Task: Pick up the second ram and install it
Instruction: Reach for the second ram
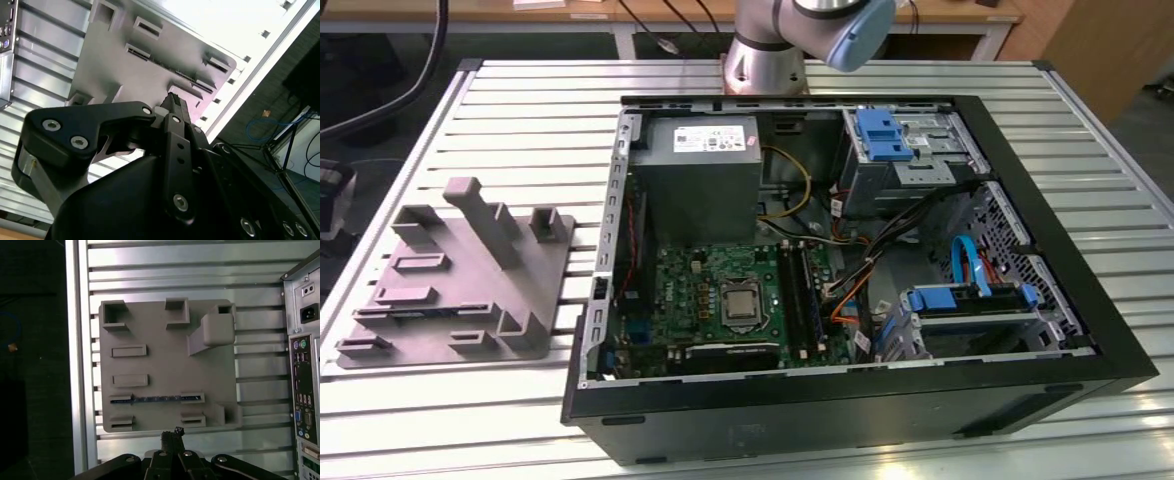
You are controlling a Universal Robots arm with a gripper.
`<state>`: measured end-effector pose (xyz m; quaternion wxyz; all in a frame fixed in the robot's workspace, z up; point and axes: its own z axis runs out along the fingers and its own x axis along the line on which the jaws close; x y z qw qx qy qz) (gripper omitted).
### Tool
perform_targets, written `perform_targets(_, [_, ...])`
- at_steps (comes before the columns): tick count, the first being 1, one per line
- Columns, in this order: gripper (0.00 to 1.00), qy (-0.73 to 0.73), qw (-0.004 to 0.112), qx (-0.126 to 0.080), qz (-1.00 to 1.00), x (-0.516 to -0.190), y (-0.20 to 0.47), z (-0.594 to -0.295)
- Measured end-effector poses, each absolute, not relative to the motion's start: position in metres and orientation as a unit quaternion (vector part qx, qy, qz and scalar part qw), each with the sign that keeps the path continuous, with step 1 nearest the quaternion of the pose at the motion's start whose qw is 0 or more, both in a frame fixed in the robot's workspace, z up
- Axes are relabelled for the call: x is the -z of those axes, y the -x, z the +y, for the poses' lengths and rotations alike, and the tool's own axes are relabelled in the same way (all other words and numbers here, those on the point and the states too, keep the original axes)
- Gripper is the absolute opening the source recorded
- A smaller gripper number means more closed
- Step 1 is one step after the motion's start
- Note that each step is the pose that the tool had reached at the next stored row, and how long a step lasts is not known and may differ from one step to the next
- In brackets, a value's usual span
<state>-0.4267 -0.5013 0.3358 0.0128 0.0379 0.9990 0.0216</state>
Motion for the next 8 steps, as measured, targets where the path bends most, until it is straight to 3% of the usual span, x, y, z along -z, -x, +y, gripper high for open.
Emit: perform_targets(8, [0.10,-0.038,0.013,-0.022,0.999,-0.3246,0.4253,-0.5086])
